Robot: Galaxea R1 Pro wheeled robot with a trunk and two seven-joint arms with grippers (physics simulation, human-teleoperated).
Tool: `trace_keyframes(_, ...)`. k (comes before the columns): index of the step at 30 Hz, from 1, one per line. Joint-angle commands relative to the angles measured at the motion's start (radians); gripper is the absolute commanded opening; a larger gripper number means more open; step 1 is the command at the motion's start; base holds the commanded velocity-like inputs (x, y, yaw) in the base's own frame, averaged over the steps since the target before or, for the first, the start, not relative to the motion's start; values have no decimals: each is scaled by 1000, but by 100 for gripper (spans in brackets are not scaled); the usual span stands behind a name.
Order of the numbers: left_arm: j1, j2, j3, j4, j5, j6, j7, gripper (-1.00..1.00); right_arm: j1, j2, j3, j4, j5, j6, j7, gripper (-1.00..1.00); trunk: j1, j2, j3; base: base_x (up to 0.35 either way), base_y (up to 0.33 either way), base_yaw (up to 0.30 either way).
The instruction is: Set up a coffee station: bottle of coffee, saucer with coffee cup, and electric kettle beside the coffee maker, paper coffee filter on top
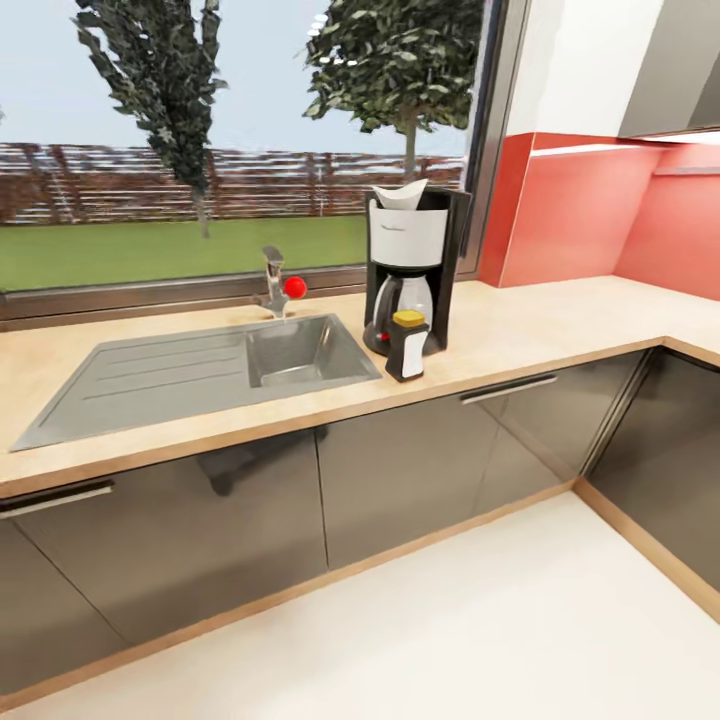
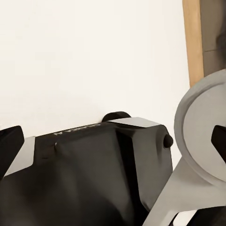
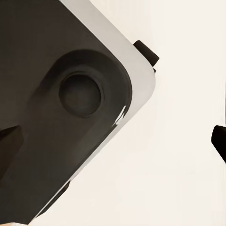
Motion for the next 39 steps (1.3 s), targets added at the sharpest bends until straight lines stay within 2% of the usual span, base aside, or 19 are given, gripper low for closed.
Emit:
trace_keyframes(1, -1, 0, -8, 1, 5, -10, -1, 100, -1, 0, 5, 3, 0, -7, 0, 100, 0, 0, -1, 0, 0, 269)
trace_keyframes(39, -1, 2, -8, 1, 5, -10, -1, 100, -1, 1, 5, 3, 2, -7, -1, 100, 0, 0, -1, 0, 0, 269)
